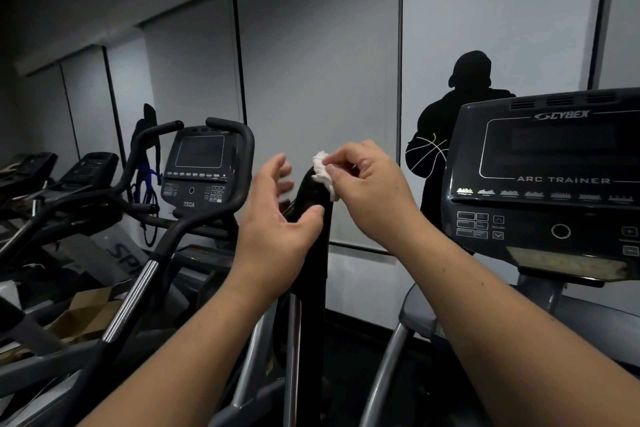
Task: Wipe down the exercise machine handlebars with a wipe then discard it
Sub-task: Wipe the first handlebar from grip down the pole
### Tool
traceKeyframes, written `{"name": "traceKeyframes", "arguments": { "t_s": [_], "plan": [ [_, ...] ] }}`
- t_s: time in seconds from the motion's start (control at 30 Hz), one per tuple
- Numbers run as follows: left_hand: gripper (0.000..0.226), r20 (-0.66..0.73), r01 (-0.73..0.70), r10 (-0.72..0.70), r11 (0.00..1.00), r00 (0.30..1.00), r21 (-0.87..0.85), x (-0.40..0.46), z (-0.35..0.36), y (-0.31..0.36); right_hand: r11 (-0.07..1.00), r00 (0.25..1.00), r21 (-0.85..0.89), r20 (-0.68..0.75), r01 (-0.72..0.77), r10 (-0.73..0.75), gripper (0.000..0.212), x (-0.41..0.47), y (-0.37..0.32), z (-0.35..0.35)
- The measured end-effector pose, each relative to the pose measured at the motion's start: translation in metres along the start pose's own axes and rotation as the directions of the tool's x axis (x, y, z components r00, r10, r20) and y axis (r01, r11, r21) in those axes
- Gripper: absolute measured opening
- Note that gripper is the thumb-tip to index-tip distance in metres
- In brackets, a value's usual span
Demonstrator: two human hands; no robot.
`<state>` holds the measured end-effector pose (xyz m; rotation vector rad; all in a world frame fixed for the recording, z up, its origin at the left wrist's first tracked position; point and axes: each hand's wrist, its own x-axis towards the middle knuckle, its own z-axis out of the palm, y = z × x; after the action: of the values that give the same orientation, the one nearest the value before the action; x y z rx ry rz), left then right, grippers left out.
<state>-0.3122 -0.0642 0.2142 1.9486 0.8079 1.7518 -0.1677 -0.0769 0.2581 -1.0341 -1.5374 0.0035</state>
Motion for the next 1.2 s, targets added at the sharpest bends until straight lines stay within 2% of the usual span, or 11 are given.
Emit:
{"name": "traceKeyframes", "arguments": {
  "t_s": [0.1,0.23,0.3,0.37,0.53,0.63,0.77,0.87,1.0,1.13,1.2],
  "plan": [
    [0.082,0.047,0.162,-0.161,0.987,0.986,-0.018,0.001,0.0,-0.001,0.975,0.989,-0.168,0.065,0.145,-0.135,0.008,-0.006,-0.004,0.005],
    [0.051,0.144,0.211,-0.212,0.977,0.967,0.02,0.001,0.008,0.001,0.931,0.979,-0.308,0.021,0.199,-0.202,0.012,0.0,-0.007,0.007],
    [0.047,0.151,0.21,-0.212,0.977,0.965,0.03,0.0,0.012,0.002,0.895,0.966,-0.371,0.029,0.248,-0.256,0.006,-0.002,-0.009,0.014],
    [0.045,0.135,0.228,-0.231,0.973,0.964,0.033,0.001,0.014,0.002,0.86,0.947,-0.401,0.08,0.317,-0.312,0.014,-0.005,-0.009,0.015],
    [0.045,0.108,0.213,-0.22,0.974,0.969,0.074,-0.001,0.016,0.0,0.914,0.979,-0.367,-0.029,0.176,-0.2,0.014,0.008,0.005,0.004],
    [0.039,0.094,0.218,-0.221,0.975,0.971,0.035,-0.002,0.017,-0.001,0.92,0.977,-0.345,-0.039,0.186,-0.212,0.015,0.001,0.008,0.01],
    [0.04,0.096,0.203,-0.206,0.978,0.974,0.046,-0.003,0.018,0.0,0.986,0.995,-0.166,-0.099,0.007,-0.023,0.013,0.008,0.018,0.006],
    [0.041,0.086,0.206,-0.208,0.978,0.974,0.03,-0.003,0.019,0.0,0.981,0.989,-0.186,-0.12,0.061,-0.085,0.012,0.003,0.015,0.011],
    [0.038,0.088,0.195,-0.196,0.981,0.977,0.027,-0.003,0.02,-0.001,0.998,0.988,-0.032,-0.15,-0.048,0.043,0.012,0.005,0.022,0.011],
    [0.041,0.072,0.196,-0.196,0.981,0.978,0.008,-0.003,0.021,-0.003,0.998,0.982,-0.059,-0.181,0.036,-0.046,0.013,-0.003,0.02,0.016],
    [0.041,0.068,0.188,-0.189,0.982,0.98,0.016,-0.003,0.021,-0.004,0.999,0.983,0.038,-0.184,-0.011,0.018,0.013,-0.003,0.023,0.016]
  ]
}}
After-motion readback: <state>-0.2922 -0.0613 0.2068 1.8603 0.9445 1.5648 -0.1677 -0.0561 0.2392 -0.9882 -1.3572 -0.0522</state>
